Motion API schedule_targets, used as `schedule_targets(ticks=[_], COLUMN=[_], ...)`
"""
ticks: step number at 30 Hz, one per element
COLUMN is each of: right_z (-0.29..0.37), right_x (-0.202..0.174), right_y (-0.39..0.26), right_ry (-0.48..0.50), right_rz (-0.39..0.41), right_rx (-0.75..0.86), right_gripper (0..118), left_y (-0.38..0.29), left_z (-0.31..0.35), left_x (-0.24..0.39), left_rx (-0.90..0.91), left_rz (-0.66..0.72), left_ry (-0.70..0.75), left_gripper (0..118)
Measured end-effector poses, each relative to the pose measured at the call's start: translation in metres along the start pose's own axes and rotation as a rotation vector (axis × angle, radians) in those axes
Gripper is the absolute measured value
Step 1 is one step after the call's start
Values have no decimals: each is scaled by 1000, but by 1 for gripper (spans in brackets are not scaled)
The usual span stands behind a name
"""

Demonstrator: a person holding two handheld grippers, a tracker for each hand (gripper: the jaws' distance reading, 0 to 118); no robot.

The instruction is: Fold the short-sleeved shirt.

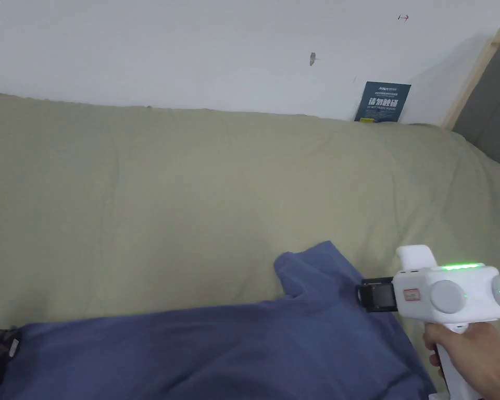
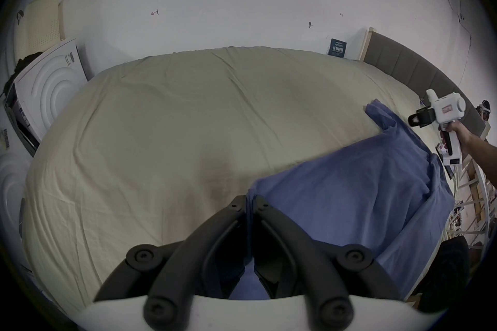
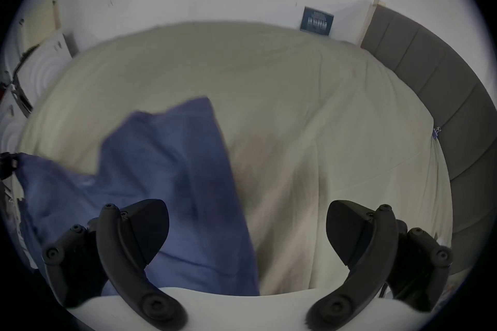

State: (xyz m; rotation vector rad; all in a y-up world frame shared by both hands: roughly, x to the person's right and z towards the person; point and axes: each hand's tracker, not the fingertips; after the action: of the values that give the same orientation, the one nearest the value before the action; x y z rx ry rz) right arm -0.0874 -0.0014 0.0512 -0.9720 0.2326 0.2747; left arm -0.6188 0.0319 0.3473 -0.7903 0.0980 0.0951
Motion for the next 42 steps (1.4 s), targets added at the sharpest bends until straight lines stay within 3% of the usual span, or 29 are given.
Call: schedule_targets(ticks=[2, 4, 5, 6, 8, 12, 18, 22, 28, 31, 34, 42], right_z=[-18, -19, -8, -2, 11, 18, 66, 132, 232, 253, 247, 189], right_x=[-13, -28, -30, -33, -40, -43, -23, -16, -9, -5, 0, 2], right_y=[-2, -19, -20, -18, -16, -18, -30, -56, -130, -180, -236, -301], right_ry=[-48, -42, -26, -13, 78, 105, 118, 159, 188, 183, 166, 148], right_rz=[33, 48, -15, -39, -12, 63, 79, 155, 168, 164, 105, 12], right_rx=[-127, -186, -123, -131, -114, -74, 107, 281, 378, 369, 279, 131], right_gripper=[113, 93, 79, 51, 4, 3, 3, 3, 3, 3, 3, 3], left_y=[0, 0, 0, 1, 2, 3, -2, -9, -43, -75, -110, -160], left_z=[1, 0, 0, 1, 1, -1, 7, 54, 135, 162, 168, 124], left_x=[7, 11, 12, 13, 17, 17, -3, -6, 2, 4, 18, 29], left_rx=[-7, -12, -14, -14, -15, -30, -72, 1, 43, 35, -42, -171], left_rz=[-3, -5, -8, -9, -8, -7, 59, 81, 78, 61, 36, 57], left_ry=[0, 2, 4, 5, 1, 10, 4, 19, 33, 22, 21, 39], left_gripper=[0, 0, 0, 0, 0, 0, 0, 0, 0, 0, 0, 0])
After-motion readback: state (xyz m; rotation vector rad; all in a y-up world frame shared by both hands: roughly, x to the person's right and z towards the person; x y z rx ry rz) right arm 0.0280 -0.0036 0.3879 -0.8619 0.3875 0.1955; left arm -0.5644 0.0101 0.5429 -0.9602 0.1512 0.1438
